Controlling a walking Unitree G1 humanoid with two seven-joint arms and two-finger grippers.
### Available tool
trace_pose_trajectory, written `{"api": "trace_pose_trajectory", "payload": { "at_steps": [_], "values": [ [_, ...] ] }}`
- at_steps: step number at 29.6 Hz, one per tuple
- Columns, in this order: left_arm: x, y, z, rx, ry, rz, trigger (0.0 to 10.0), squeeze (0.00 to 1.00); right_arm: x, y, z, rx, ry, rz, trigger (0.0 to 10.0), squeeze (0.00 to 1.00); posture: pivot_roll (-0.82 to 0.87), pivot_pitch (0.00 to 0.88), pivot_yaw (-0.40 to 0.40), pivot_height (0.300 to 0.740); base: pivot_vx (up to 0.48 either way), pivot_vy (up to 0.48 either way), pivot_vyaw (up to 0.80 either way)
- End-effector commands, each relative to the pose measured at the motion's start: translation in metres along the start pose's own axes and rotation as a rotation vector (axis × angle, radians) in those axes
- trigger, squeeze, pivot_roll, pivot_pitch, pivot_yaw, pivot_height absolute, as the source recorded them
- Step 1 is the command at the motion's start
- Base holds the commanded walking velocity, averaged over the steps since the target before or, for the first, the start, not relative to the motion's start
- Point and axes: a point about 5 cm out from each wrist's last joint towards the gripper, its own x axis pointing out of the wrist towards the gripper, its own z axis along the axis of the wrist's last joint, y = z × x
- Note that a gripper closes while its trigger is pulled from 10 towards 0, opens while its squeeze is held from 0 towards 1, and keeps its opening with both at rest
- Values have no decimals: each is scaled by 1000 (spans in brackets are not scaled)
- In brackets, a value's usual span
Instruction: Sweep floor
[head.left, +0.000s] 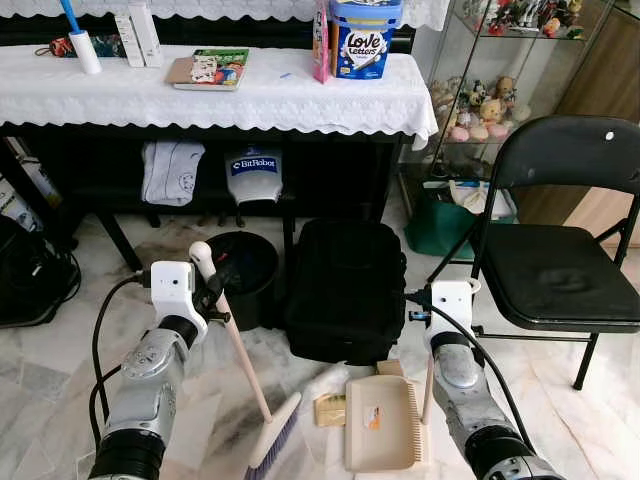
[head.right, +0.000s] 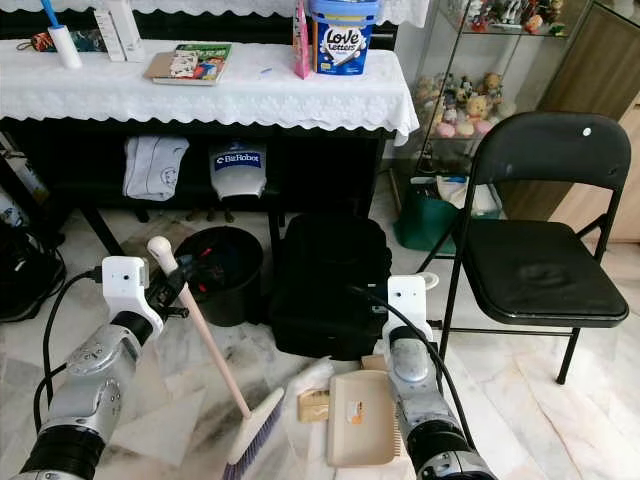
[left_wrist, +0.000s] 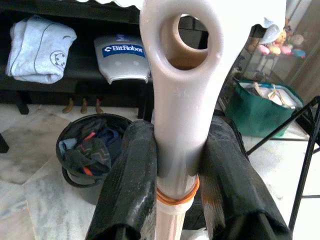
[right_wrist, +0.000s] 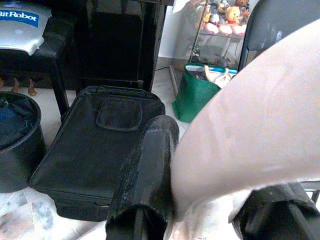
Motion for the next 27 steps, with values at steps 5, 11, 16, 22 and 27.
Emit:
{"api": "trace_pose_trajectory", "payload": {
  "at_steps": [5,11,16,22,27],
  "values": [
    [9,-3,22,16,-100,-5,10000,0,0,-3,-1,13,3,-13,10000,0,31,46,-6,740,0,0,0],
    [11,3,43,91,-193,36,10000,0,0,-2,-1,15,3,-12,10000,0,37,44,-5,740,0,0,0],
    [13,-1,47,102,-222,23,10000,0,-1,-1,-1,17,3,-9,10000,0,37,37,-3,740,0,0,0],
    [18,-13,38,-18,-164,-67,10000,0,0,-2,-1,16,2,-12,10000,0,30,24,0,740,0,0,0],
    [20,-16,31,-66,-142,-68,10000,0,0,-3,-1,16,2,-15,10000,0,28,18,0,740,0,0,0]
  ]
}}
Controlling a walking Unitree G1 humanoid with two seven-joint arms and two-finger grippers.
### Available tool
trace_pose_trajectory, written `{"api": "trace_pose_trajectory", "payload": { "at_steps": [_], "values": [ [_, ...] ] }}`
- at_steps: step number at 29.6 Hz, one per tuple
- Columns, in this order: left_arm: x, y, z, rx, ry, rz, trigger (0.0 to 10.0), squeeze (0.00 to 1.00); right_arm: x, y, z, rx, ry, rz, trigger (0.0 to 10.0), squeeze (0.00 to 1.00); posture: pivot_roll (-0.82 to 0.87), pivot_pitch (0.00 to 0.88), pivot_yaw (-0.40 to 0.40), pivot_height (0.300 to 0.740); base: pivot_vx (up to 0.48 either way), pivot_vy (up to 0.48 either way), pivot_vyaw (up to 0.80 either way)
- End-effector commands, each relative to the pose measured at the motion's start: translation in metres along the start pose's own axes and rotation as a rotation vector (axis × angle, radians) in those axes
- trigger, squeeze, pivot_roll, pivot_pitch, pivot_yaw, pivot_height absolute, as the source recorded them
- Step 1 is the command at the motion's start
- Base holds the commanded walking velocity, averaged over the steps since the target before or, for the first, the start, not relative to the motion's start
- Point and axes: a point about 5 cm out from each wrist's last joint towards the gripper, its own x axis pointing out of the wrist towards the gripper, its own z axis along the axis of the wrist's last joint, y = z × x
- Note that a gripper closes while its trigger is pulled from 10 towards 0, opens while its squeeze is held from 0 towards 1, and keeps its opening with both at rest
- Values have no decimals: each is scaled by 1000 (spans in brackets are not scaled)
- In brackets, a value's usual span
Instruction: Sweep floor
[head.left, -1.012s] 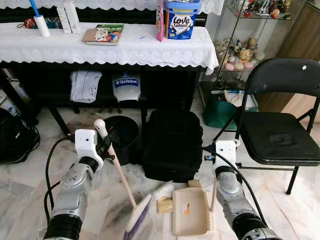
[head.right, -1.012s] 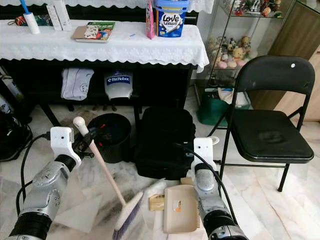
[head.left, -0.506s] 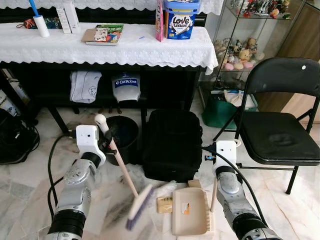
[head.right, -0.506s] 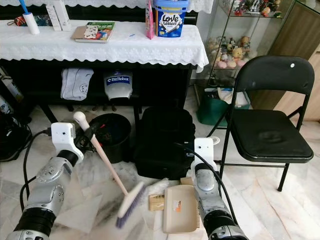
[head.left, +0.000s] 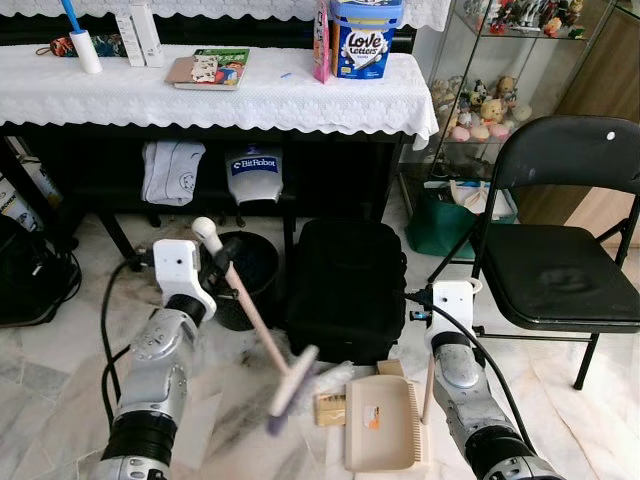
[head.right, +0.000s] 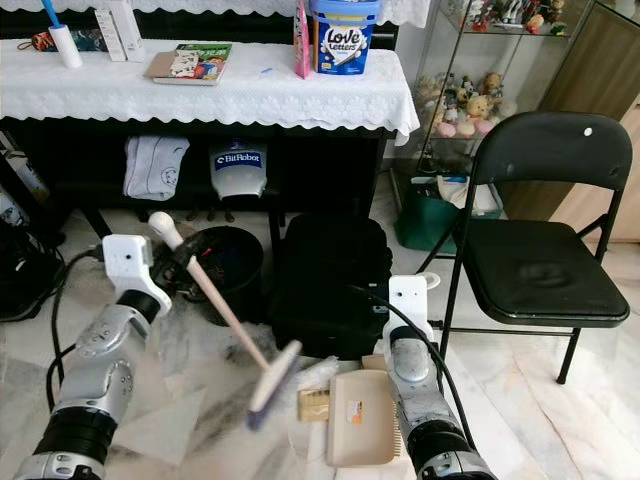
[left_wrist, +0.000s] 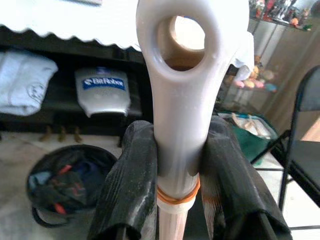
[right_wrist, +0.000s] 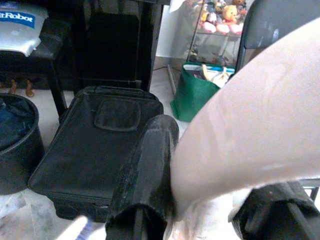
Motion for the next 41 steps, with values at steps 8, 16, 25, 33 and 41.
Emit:
{"api": "trace_pose_trajectory", "payload": {
  "at_steps": [8,16,25,33,41],
  "values": [
    [8,-11,-7,-106,24,-67,10000,0,0,-3,-1,9,3,-18,10000,0,21,22,0,740,0,0,0],
    [8,-5,-9,-48,88,-96,10000,0,-1,-5,-4,5,14,-23,10000,0,23,30,0,740,0,0,0],
    [3,10,-12,41,134,-51,10000,0,-1,-4,-4,4,23,-25,10000,0,32,31,0,740,0,0,0],
    [-9,16,-20,39,160,-53,10000,0,-3,-10,-13,-25,83,-83,10000,0,34,38,1,740,0,0,0],
    [-15,14,-26,-27,117,17,10000,0,-7,-18,-26,-51,157,-124,10000,0,26,49,1,740,0,0,0]
  ]
}}
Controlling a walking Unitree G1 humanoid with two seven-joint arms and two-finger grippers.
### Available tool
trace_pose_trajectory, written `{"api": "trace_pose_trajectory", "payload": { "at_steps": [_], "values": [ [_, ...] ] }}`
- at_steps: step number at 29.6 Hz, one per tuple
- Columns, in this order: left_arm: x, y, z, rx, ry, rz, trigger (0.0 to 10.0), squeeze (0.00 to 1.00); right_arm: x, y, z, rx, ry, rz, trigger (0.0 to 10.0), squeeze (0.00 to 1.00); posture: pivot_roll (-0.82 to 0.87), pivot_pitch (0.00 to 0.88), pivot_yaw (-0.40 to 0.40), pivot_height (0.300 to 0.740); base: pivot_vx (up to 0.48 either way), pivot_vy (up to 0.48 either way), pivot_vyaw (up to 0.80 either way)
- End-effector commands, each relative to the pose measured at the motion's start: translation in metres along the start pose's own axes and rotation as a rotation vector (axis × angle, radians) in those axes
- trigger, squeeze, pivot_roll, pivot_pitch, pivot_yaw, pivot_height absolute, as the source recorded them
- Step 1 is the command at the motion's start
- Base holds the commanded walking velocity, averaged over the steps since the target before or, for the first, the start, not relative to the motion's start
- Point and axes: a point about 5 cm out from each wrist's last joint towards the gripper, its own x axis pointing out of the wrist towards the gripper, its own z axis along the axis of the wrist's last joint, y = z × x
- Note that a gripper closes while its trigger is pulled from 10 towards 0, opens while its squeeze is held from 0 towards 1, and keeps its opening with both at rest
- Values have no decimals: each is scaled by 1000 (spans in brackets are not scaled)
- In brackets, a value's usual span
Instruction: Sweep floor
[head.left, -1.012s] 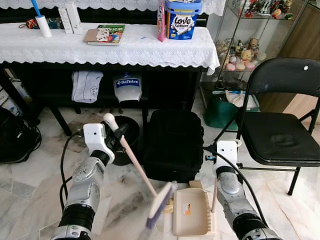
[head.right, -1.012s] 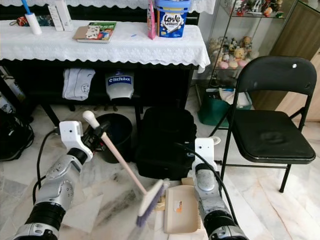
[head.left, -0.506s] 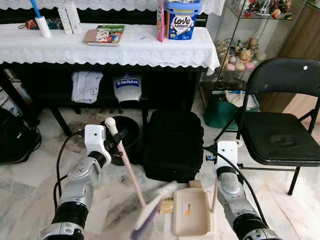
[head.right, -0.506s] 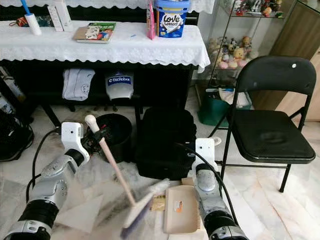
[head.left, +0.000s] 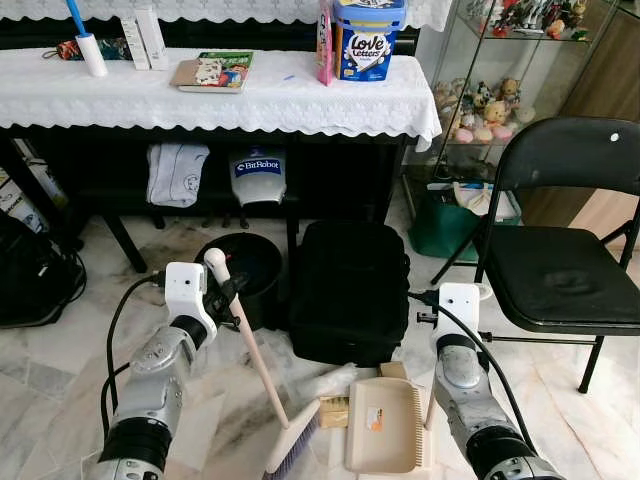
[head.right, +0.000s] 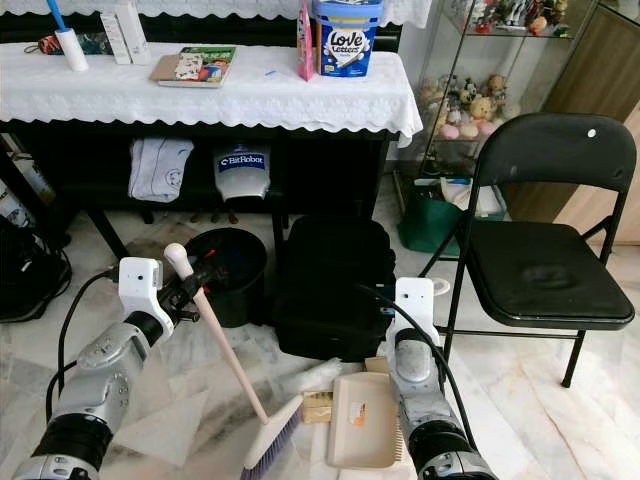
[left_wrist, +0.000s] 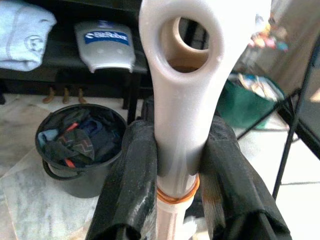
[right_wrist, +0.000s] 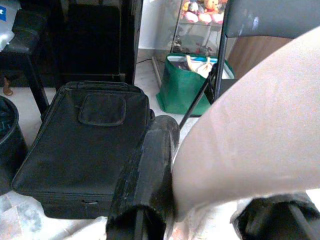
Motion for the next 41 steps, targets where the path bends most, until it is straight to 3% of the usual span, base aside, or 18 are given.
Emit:
{"api": "trace_pose_trajectory", "payload": {
  "at_steps": [1,9,18,20,24,31,37,41],
  "values": [
    [-2,0,4,-28,-41,0,10000,0,-5,-11,-20,-54,92,-28,10000,0,26,49,1,740,0,0,0],
    [-3,-4,3,-27,15,-111,10000,0,-7,-11,-24,-63,110,-29,10000,0,22,61,0,740,0,0,0],
    [-11,11,10,114,87,-188,10000,0,-5,-9,-19,-54,108,-13,10000,0,27,59,-2,740,0,0,0],
    [-11,17,21,91,29,-147,10000,0,-6,-9,-19,-52,110,-9,10000,0,30,58,-2,740,0,0,0],
    [-9,11,33,75,-22,-163,10000,0,-6,-7,-20,-50,113,-4,10000,0,30,58,-2,740,0,0,0],
    [-4,2,32,42,-34,-187,10000,0,-6,-7,-19,-46,111,-4,10000,0,27,46,0,740,0,0,0],
    [0,1,44,-2,-115,-117,10000,0,-7,-7,-20,-41,109,-4,10000,0,24,37,4,740,0,0,0],
    [0,-6,37,-21,-84,-150,10000,0,-8,-6,-20,-42,107,-1,10000,0,23,32,4,740,0,0,0]
  ]
}}
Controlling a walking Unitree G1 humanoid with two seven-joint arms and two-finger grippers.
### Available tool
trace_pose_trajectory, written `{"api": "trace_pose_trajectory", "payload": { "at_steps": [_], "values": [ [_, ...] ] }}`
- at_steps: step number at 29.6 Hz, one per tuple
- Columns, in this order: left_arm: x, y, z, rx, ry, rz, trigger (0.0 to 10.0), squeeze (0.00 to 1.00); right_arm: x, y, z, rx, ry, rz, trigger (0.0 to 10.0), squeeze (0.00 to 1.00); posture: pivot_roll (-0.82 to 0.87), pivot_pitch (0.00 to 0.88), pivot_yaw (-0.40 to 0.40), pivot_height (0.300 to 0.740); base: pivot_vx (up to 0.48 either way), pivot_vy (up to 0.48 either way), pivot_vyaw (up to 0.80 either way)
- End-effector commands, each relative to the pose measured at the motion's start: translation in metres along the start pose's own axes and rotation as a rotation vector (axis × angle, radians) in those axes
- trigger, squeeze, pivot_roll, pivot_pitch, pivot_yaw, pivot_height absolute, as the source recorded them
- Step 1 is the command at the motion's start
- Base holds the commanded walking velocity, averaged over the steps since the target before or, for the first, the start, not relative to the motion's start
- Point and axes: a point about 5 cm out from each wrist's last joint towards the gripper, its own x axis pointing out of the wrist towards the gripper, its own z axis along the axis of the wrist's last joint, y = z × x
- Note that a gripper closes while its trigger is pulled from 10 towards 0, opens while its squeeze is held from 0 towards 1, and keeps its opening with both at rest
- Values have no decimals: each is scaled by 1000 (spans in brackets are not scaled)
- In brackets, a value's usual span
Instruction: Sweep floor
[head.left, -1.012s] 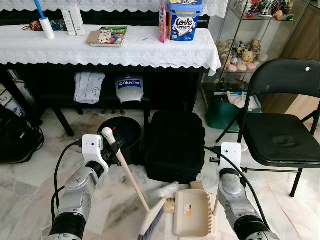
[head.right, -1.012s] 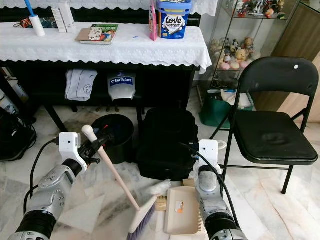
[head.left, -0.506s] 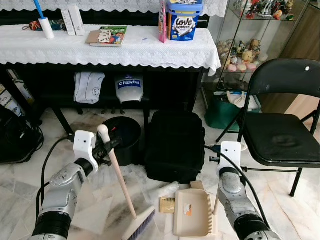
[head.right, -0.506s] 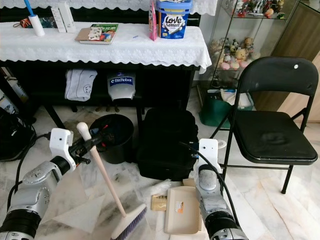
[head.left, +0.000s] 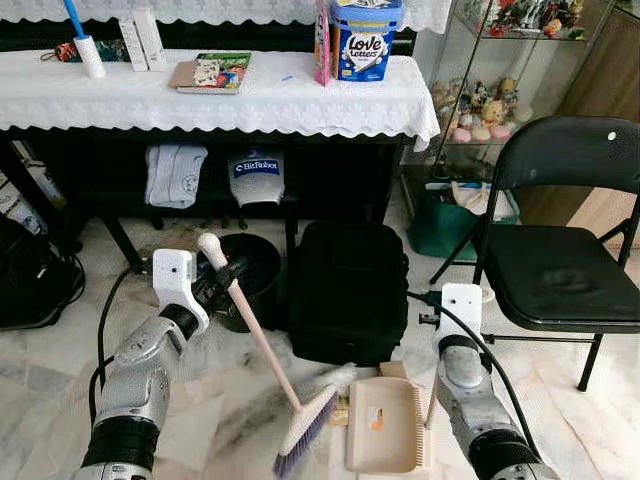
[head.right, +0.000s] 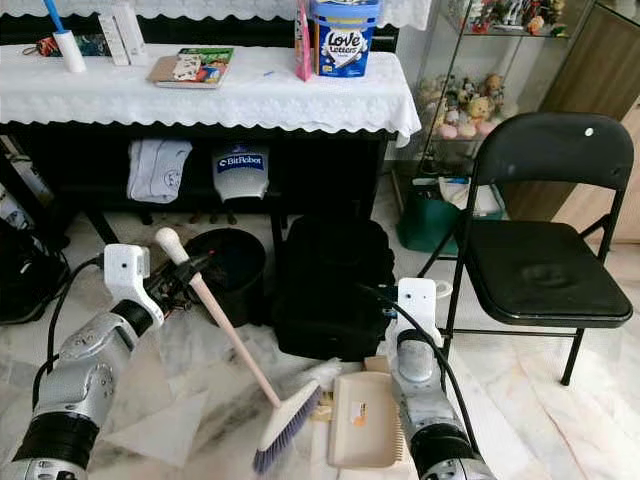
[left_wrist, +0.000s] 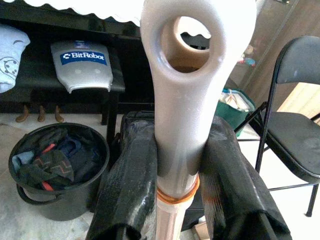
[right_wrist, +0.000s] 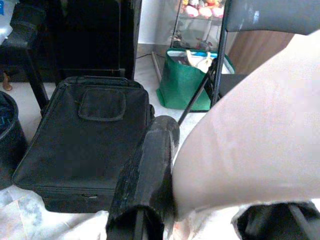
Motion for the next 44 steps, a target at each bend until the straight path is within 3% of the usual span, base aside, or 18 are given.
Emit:
{"api": "trace_pose_trajectory", "payload": {
  "at_steps": [1,10,19,22,27,36,44],
  "values": [
    [3,-7,6,-20,-29,-39,10000,0,-5,-5,-20,-38,89,-10,10000,0,20,31,5,740,0,0,0],
    [10,-14,-6,-56,4,-45,10000,0,-5,-8,-21,-35,88,-19,10000,0,8,28,8,740,0,0,0],
    [19,-15,-25,-99,12,64,10000,0,-7,-10,-21,-21,78,-30,10000,0,-10,38,15,740,0,0,0],
    [19,-16,-27,-94,19,71,10000,0,-8,-8,-15,1,25,-13,10000,0,-18,35,24,740,0,0,0],
    [10,-5,-16,-56,-57,129,10000,0,-10,-4,3,52,-112,15,10000,0,-21,30,27,740,0,0,0],
    [-11,11,-5,-4,-89,119,10000,0,-14,0,11,66,-172,59,10000,0,3,0,17,740,0,0,0],
    [-14,16,30,3,-215,165,10000,0,-16,3,24,98,-248,99,10000,0,4,0,6,740,0,0,0]
  ]
}}
